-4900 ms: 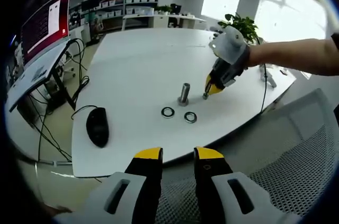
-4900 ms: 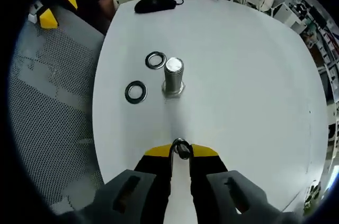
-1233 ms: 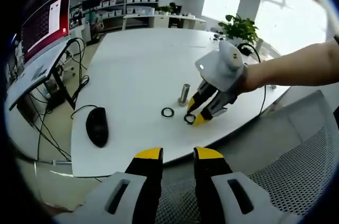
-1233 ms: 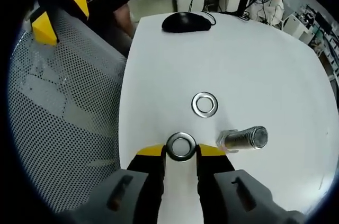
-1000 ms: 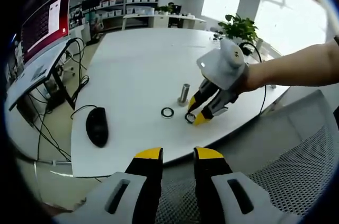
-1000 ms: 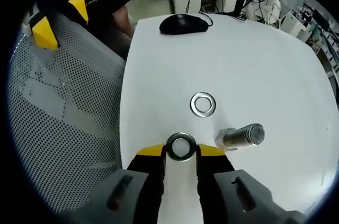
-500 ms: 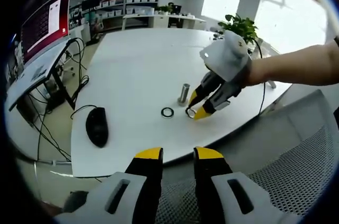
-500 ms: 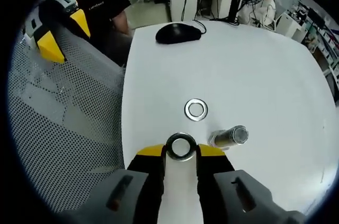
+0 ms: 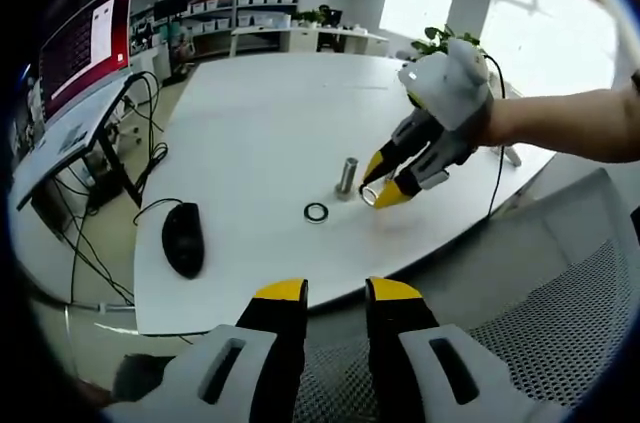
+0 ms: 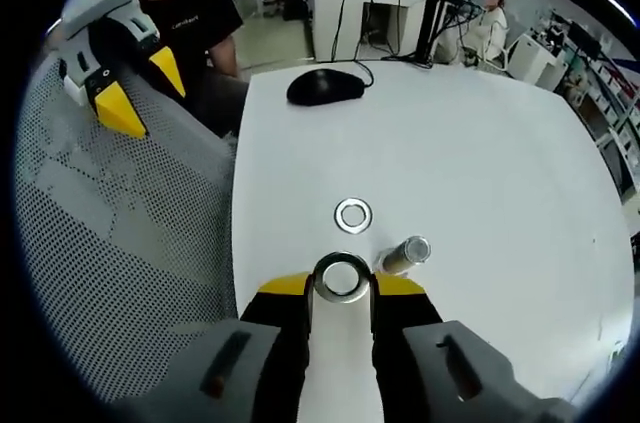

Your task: Place the washer onto the threaded stud by aligning its center hole with the stud, sliding it down to the base, and recovering from edge contact or off-axis alignment until the washer reaches the visible bottom stop.

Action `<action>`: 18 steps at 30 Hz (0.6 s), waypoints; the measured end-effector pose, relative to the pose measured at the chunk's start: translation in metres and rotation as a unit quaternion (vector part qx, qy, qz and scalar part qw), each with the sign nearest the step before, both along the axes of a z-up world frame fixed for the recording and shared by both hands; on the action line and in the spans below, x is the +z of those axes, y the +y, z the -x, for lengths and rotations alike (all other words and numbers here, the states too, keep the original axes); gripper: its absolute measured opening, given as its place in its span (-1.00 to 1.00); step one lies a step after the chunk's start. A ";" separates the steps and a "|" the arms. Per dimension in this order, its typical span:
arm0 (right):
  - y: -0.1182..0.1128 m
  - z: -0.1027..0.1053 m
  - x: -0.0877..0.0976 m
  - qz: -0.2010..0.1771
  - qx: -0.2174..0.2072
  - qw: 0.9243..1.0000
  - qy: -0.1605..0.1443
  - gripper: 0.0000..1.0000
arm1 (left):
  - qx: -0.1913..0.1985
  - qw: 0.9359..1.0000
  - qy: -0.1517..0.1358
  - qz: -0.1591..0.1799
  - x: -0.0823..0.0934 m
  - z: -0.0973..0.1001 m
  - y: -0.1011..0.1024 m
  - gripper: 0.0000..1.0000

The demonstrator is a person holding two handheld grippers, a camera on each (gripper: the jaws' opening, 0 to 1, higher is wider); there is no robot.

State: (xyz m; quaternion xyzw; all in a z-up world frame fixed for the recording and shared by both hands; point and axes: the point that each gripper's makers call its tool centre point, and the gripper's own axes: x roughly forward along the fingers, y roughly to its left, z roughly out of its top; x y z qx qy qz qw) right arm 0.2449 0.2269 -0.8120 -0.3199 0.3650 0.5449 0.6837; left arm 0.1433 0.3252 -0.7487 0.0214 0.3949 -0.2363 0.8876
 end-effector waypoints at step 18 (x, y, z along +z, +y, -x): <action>0.001 -0.014 0.030 -0.025 0.001 0.997 -0.072 -0.54 | 0.000 1.000 0.000 0.000 0.001 0.000 -0.003 -0.58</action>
